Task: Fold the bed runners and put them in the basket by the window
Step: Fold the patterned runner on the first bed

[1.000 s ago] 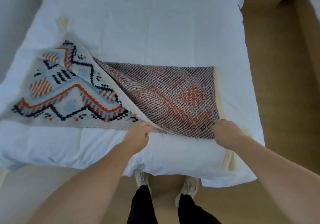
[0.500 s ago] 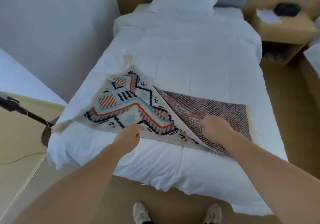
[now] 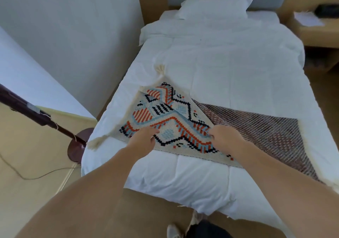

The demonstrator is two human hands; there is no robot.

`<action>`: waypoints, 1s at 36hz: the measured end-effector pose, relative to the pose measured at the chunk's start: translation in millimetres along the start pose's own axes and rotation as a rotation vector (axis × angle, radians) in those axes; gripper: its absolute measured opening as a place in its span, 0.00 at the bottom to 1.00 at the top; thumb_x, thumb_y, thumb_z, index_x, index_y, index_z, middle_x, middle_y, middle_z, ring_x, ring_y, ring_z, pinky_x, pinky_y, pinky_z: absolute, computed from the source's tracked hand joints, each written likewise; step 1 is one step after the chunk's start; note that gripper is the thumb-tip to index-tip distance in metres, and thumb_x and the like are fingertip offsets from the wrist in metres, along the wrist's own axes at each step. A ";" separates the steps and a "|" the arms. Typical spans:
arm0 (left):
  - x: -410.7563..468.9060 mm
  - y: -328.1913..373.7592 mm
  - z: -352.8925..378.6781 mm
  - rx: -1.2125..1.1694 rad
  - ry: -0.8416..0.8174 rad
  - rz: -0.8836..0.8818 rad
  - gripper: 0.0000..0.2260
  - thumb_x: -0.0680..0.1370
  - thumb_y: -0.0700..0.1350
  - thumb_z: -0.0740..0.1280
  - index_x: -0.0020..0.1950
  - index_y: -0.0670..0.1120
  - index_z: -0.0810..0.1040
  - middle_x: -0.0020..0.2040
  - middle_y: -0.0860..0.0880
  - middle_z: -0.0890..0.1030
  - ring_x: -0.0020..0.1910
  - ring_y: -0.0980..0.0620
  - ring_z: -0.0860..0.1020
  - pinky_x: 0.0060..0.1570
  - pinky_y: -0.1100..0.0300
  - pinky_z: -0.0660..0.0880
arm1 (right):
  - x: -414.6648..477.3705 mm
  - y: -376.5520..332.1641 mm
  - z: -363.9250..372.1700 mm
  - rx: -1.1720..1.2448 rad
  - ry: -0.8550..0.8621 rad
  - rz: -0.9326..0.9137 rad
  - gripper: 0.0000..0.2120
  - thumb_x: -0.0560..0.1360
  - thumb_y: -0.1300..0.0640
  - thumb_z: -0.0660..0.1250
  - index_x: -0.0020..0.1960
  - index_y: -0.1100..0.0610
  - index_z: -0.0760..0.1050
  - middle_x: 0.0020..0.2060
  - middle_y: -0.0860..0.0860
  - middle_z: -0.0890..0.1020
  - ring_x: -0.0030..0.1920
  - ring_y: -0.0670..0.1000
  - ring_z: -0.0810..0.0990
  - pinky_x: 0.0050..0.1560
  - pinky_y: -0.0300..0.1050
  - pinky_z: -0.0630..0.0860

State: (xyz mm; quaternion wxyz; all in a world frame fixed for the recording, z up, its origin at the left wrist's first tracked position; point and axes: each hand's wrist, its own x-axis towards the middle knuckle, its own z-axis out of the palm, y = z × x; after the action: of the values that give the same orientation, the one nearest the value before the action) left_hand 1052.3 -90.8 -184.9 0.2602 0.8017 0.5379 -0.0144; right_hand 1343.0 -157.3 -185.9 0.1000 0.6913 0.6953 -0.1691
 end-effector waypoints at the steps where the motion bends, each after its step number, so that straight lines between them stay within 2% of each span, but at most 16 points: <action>1: 5.2 1.2 -1.6 0.006 0.008 0.010 0.18 0.80 0.39 0.57 0.68 0.49 0.73 0.69 0.50 0.72 0.68 0.49 0.69 0.65 0.54 0.68 | 4.6 0.3 -2.0 0.002 -0.005 0.000 0.15 0.78 0.64 0.55 0.34 0.52 0.62 0.33 0.47 0.69 0.38 0.52 0.73 0.40 0.48 0.76; 3: 14.1 3.5 -3.8 0.013 0.014 0.020 0.18 0.79 0.38 0.57 0.68 0.48 0.73 0.69 0.49 0.73 0.66 0.48 0.71 0.63 0.54 0.70 | 15.7 2.7 -5.6 0.010 -0.017 0.007 0.16 0.78 0.63 0.55 0.33 0.50 0.60 0.33 0.46 0.69 0.38 0.52 0.74 0.40 0.48 0.76; 6: 30.6 4.5 -9.4 0.033 0.001 0.024 0.18 0.80 0.39 0.56 0.69 0.49 0.72 0.69 0.49 0.72 0.64 0.49 0.73 0.58 0.55 0.73 | 38.8 10.6 -7.5 0.031 -0.009 0.038 0.13 0.76 0.62 0.56 0.34 0.52 0.65 0.35 0.48 0.74 0.38 0.51 0.76 0.37 0.46 0.75; 9: 43.6 3.3 -16.9 0.060 0.018 0.041 0.18 0.80 0.39 0.56 0.69 0.49 0.71 0.70 0.50 0.71 0.68 0.49 0.69 0.63 0.55 0.70 | 55.7 12.1 -12.9 0.025 -0.022 0.067 0.09 0.76 0.63 0.57 0.38 0.54 0.67 0.36 0.48 0.75 0.38 0.50 0.76 0.35 0.45 0.73; 14: 72.9 -14.8 -27.9 0.053 0.020 0.034 0.19 0.81 0.41 0.57 0.72 0.49 0.69 0.73 0.49 0.68 0.72 0.50 0.64 0.70 0.56 0.60 | 89.7 4.0 -21.7 0.064 -0.025 0.072 0.12 0.76 0.64 0.57 0.35 0.53 0.66 0.36 0.51 0.75 0.36 0.51 0.76 0.36 0.47 0.76; 16: 87.3 -27.7 -26.7 0.058 0.000 0.039 0.19 0.81 0.42 0.57 0.72 0.50 0.68 0.73 0.50 0.68 0.73 0.51 0.63 0.72 0.56 0.60 | 105.7 0.5 -23.4 0.093 -0.019 0.074 0.08 0.76 0.63 0.57 0.43 0.56 0.72 0.42 0.53 0.76 0.38 0.52 0.76 0.38 0.48 0.77; 18: 104.8 -41.0 -25.1 0.056 -0.027 0.048 0.19 0.80 0.43 0.58 0.71 0.50 0.69 0.72 0.51 0.68 0.72 0.51 0.63 0.72 0.55 0.60 | 125.7 -3.9 -20.5 0.145 -0.021 0.073 0.09 0.77 0.62 0.58 0.52 0.57 0.75 0.47 0.53 0.75 0.42 0.53 0.77 0.43 0.50 0.79; 21: 140.6 -59.6 -23.6 0.082 -0.054 0.080 0.18 0.80 0.42 0.57 0.71 0.49 0.69 0.71 0.51 0.69 0.71 0.51 0.64 0.71 0.55 0.60 | 159.8 -12.0 -18.2 0.217 -0.035 0.089 0.07 0.76 0.62 0.58 0.50 0.58 0.75 0.46 0.53 0.75 0.42 0.52 0.78 0.45 0.51 0.79; 24: 187.9 -81.1 -19.2 0.125 -0.081 0.126 0.19 0.80 0.43 0.56 0.71 0.49 0.69 0.71 0.51 0.69 0.71 0.51 0.65 0.72 0.55 0.59 | 199.8 -18.0 -13.8 0.263 -0.055 0.164 0.04 0.76 0.63 0.58 0.46 0.57 0.71 0.44 0.52 0.75 0.41 0.51 0.77 0.39 0.46 0.77; 25: 203.8 -88.4 -16.6 0.136 -0.093 0.138 0.19 0.80 0.43 0.56 0.72 0.50 0.68 0.72 0.51 0.69 0.71 0.51 0.64 0.72 0.54 0.60 | 213.8 -19.7 -10.7 0.274 -0.066 0.191 0.04 0.77 0.63 0.58 0.48 0.56 0.71 0.46 0.53 0.75 0.43 0.51 0.77 0.39 0.45 0.75; 27: 238.8 -104.6 -9.5 0.159 -0.124 0.173 0.19 0.81 0.44 0.55 0.73 0.50 0.66 0.73 0.51 0.67 0.71 0.51 0.64 0.72 0.53 0.59 | 248.1 -21.4 -0.3 0.295 -0.071 0.233 0.10 0.78 0.62 0.58 0.59 0.58 0.72 0.54 0.56 0.75 0.51 0.54 0.78 0.48 0.47 0.77; 29: 267.7 -120.0 -0.4 0.192 -0.160 0.204 0.20 0.81 0.44 0.54 0.74 0.50 0.65 0.74 0.51 0.65 0.72 0.51 0.62 0.72 0.54 0.58 | 279.9 -24.1 11.8 0.311 -0.102 0.266 0.18 0.79 0.61 0.58 0.68 0.59 0.68 0.62 0.56 0.72 0.57 0.56 0.76 0.56 0.50 0.76; 31: 293.1 -134.8 8.9 0.215 -0.174 0.238 0.20 0.82 0.45 0.53 0.75 0.50 0.63 0.75 0.51 0.63 0.73 0.51 0.60 0.73 0.55 0.56 | 310.0 -24.4 25.5 0.305 -0.124 0.295 0.22 0.79 0.61 0.58 0.73 0.58 0.63 0.68 0.57 0.66 0.63 0.57 0.72 0.61 0.50 0.73; 34: 322.5 -156.2 18.5 0.225 -0.182 0.269 0.20 0.82 0.45 0.52 0.75 0.51 0.61 0.75 0.51 0.62 0.74 0.51 0.59 0.73 0.55 0.54 | 347.5 -25.8 44.7 0.239 -0.136 0.371 0.29 0.79 0.61 0.59 0.78 0.55 0.53 0.76 0.60 0.52 0.74 0.61 0.59 0.68 0.54 0.68; 36: 337.2 -168.0 23.4 0.238 -0.180 0.290 0.20 0.82 0.46 0.52 0.75 0.51 0.61 0.75 0.52 0.62 0.74 0.51 0.59 0.72 0.55 0.55 | 367.0 -26.1 56.1 0.193 -0.125 0.422 0.34 0.78 0.63 0.59 0.78 0.53 0.48 0.77 0.61 0.45 0.76 0.62 0.52 0.72 0.57 0.61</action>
State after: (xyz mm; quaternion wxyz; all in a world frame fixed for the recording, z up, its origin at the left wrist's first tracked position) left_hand 1054.1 235.4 -374.8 0.2103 0.8913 0.3859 -0.1119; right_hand 1302.8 162.5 -372.0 0.1097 0.8159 0.5084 -0.2525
